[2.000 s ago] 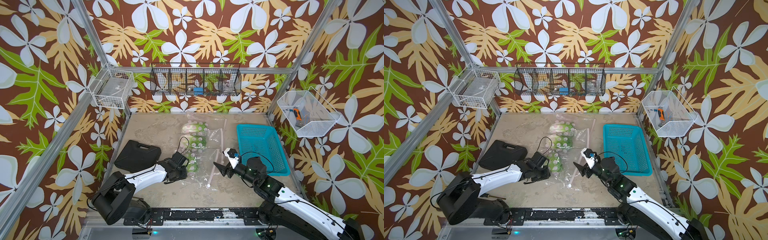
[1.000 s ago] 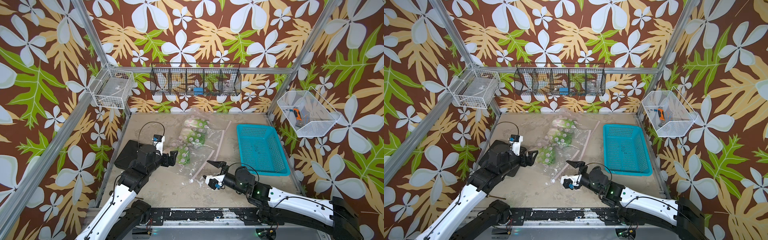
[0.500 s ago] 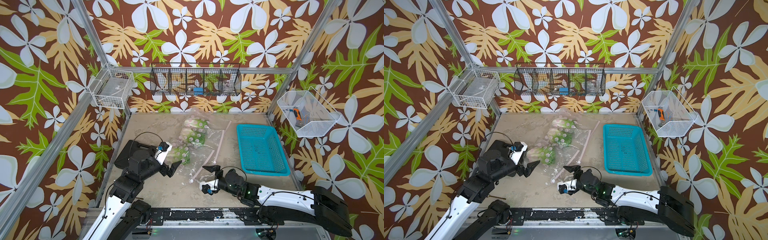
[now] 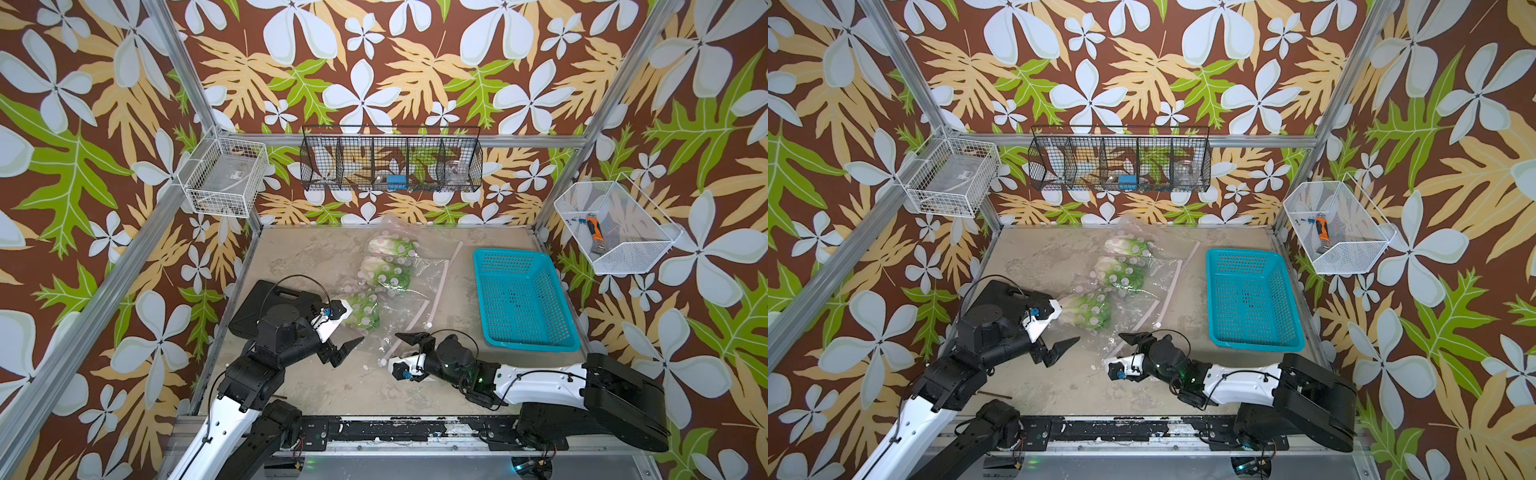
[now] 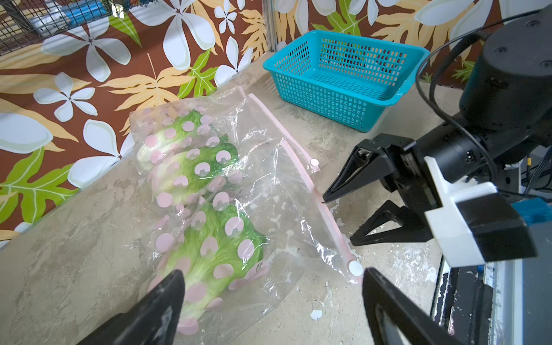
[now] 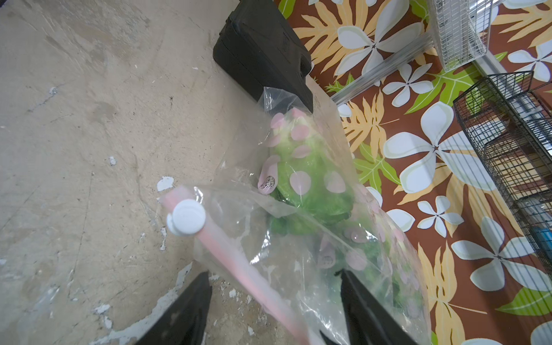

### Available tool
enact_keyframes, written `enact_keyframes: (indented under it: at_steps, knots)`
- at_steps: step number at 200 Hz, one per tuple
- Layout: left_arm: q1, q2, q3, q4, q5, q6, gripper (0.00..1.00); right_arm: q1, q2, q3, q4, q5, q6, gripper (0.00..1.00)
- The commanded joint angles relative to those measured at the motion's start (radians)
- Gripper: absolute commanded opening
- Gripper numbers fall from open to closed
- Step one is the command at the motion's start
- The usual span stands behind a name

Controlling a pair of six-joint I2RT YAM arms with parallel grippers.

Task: Open the zip-top bag and take out the chinese cabbages
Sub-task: Adjust the zipper food storage bag in the zipper food storage bag.

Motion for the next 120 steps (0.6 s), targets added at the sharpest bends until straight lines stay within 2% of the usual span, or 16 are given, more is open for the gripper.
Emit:
enact_keyframes:
  at_steps: [1,21,40,59,89,120]
  knots:
    - [-0.006,0.000,0.001,-0.032,-0.022,0.031,0.94,0.001,0.033,0.008,0.075,-0.015,0.032,0.67]
    - [-0.012,-0.001,0.001,-0.040,-0.029,0.054,0.93,0.001,0.057,0.016,0.078,-0.018,0.033,0.66]
    - [-0.014,-0.007,-0.002,-0.048,-0.004,0.084,0.92,-0.004,0.070,0.010,0.097,-0.014,0.034,0.69]
    - [-0.015,-0.006,-0.005,-0.049,0.015,0.093,0.92,-0.007,0.080,0.011,0.107,-0.014,0.033,0.66]
    - [-0.023,0.009,-0.009,-0.053,0.007,0.105,0.92,-0.023,0.091,0.018,0.116,-0.028,0.038,0.45]
    - [-0.037,0.031,-0.012,-0.065,0.006,0.133,0.94,-0.045,0.101,0.027,0.092,-0.074,0.050,0.30]
